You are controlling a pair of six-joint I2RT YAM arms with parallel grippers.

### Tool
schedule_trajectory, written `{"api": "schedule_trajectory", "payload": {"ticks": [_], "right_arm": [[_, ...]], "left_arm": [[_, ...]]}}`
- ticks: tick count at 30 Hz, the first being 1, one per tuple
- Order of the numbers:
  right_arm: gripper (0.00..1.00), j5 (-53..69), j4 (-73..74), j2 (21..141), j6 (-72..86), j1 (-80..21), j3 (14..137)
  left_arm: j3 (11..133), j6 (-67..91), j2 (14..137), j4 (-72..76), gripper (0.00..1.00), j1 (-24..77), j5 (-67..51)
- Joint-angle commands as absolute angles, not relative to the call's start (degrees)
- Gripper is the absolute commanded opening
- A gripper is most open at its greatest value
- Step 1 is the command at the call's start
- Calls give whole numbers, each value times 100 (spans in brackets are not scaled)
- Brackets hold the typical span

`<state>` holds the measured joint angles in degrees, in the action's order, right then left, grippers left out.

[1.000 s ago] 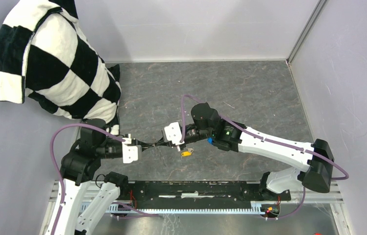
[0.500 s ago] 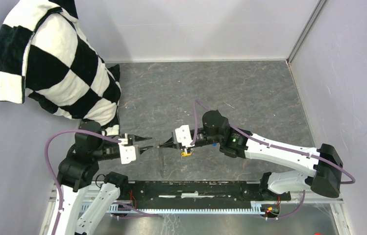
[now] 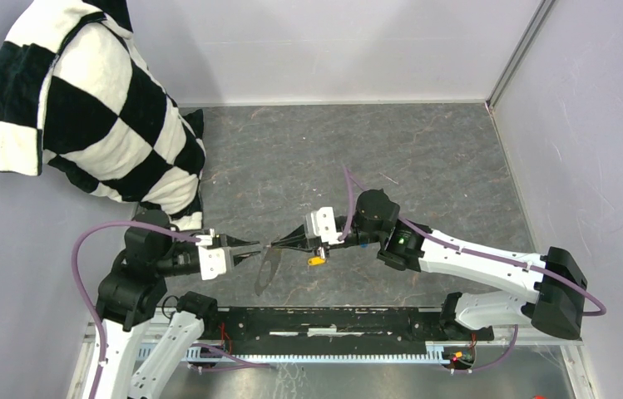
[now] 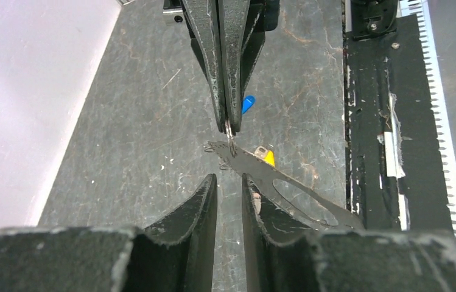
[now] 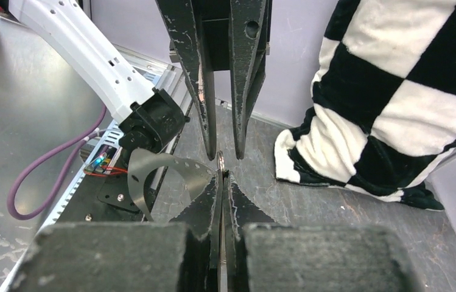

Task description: Put the keys on the keyring

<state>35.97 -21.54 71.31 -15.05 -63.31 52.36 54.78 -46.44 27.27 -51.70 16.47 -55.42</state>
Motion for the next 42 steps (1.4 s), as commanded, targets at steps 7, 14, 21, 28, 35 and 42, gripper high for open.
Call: {"api": "schedule_trajectory", "payload": {"ticks": [7, 14, 21, 28, 35, 42], "right_arm": [[0, 3171, -818, 7228, -2119, -6327, 6117], [1, 2661, 1015, 7752, -2704, -6517, 7313], [1, 2112, 2001, 8049, -3059, -6771, 7909], [1, 1970, 2293, 8170, -3173, -6890, 8148], [1, 1701, 2636, 8506, -3105, -7044, 8696], [1, 1493, 2954, 8743, -3032, -7145, 9102]], "left_arm": [[5621, -5277, 2936, -5443, 38, 1643, -5527], [5672, -5517, 3174, -5443, 39, 1644, -5556], [5783, -5633, 3287, -5444, 36, 1644, -5338], [5835, -5628, 3311, -5445, 34, 1643, -5085], [5903, -5254, 3437, -5462, 35, 1642, -5468], [6095, -5727, 3725, -6219, 33, 1644, -5425]]}}
